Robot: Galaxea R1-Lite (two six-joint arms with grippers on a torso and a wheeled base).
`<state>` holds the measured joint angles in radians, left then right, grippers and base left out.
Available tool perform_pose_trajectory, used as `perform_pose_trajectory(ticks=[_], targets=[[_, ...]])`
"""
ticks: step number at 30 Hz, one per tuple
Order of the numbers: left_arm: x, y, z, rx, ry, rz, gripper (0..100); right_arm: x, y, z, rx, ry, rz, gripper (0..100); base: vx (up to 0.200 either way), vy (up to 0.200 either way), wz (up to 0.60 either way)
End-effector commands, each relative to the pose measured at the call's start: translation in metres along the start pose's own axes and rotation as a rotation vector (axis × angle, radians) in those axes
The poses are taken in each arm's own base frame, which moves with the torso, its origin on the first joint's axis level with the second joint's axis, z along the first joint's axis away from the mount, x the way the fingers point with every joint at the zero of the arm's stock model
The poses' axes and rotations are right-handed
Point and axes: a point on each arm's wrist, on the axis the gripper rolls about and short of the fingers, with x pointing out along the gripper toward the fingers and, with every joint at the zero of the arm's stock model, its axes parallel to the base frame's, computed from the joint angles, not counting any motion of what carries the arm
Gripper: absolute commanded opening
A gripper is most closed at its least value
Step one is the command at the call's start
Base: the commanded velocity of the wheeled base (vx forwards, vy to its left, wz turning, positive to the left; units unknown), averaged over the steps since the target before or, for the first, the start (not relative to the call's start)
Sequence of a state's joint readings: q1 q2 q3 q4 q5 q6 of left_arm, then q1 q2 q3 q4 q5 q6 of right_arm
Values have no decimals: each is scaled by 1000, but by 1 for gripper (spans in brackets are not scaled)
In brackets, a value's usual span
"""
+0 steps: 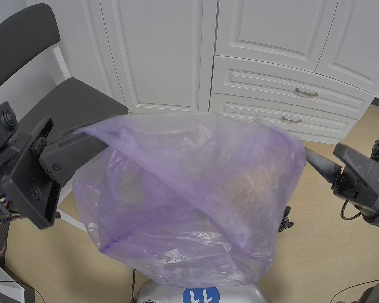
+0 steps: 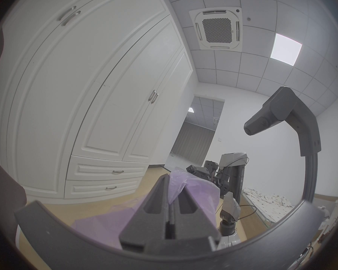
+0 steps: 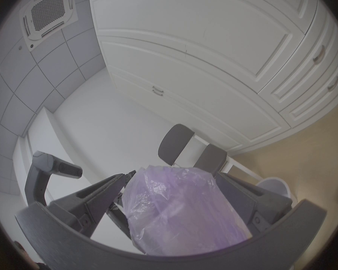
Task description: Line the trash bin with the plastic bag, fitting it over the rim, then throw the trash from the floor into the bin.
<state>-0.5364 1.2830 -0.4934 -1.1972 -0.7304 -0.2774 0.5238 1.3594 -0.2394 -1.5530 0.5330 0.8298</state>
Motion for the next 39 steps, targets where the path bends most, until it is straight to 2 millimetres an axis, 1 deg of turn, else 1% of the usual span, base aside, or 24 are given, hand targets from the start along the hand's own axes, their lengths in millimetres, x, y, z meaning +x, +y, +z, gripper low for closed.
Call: perform_pose_trajectory(ticks=[1, 6, 7, 10, 17, 20, 23, 24, 25, 28, 31, 32, 35, 39], targets=[[0, 1, -3, -11, 6, 2, 0, -1, -2, -5, -5, 26, 10, 100, 0, 0, 0], [0, -1, -1, -7, -1, -5, 0, 2, -10, -8, -8, 39, -18, 100, 0, 0, 0], [-1, -4, 0, -6, -5, -13, 0, 5, -16, -10, 0, 48, -34, 100, 0, 0, 0], [-1, -8, 0, -8, -7, -29, 0, 8, -23, -11, 7, 55, -55, 100, 0, 0, 0], [-4, -13, 2, -4, -15, -40, 0, 10, -28, -14, 20, 71, -67, 100, 0, 0, 0], [-4, -19, 3, -9, -21, -66, 0, 14, -34, -17, 31, 83, -80, 100, 0, 0, 0], [-5, -21, 3, -10, -21, -70, 0, 25, -39, -15, 31, 81, -68, 100, 0, 0, 0], [-5, -21, 3, -10, -21, -70, 0, 25, -39, -15, 30, 80, -65, 100, 0, 0, 0], [-5, -21, 2, -14, -20, -73, 0, 32, -40, -12, 27, 73, -53, 100, 0, 0, 0], [-5, -22, 1, -15, -18, -74, 0, 39, -43, -9, 21, 63, -38, 100, 0, 0, 0], [-5, -22, 1, -17, -17, -73, 0, 42, -42, -5, 12, 51, -26, 100, 0, 0, 0], [-6, -22, 0, -18, -15, -73, 0, 43, -39, -2, 8, 43, -12, 100, 0, 0, 0], [-5, -21, -1, -25, -9, -68, 0, 37, -30, -1, 10, 63, 27, 100, 0, 0, 0], [-6, -22, -2, -27, -7, -71, 0, 34, -28, -3, 13, 87, 43, 100, 0, 0, 0]])
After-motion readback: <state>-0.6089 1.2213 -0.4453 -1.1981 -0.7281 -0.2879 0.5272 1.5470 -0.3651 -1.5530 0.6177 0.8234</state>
